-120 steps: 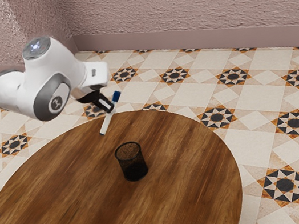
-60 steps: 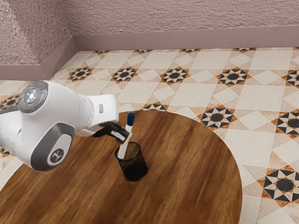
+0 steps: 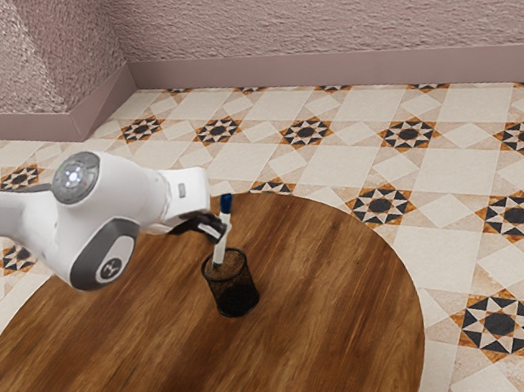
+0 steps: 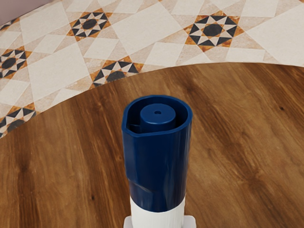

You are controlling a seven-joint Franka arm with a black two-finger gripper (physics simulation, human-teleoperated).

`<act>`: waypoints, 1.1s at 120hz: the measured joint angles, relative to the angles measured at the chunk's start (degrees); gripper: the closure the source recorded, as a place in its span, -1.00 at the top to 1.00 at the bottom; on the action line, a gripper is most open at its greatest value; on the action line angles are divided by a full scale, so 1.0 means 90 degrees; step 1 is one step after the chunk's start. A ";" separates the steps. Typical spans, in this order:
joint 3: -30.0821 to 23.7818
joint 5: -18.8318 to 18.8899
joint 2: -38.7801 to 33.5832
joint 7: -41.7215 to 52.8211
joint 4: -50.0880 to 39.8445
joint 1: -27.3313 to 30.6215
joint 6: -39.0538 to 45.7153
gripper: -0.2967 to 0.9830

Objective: Put the marker into the pen holder.

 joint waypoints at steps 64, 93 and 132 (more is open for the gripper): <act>0.0158 -0.0091 0.0695 -0.0152 0.0203 -0.0108 0.0550 -0.41; 0.0167 -0.0684 -0.0232 -0.0251 0.0947 -0.0072 -0.0181 0.23; 0.1362 -0.1436 0.0072 -0.0923 0.6032 -0.0722 -0.7402 0.47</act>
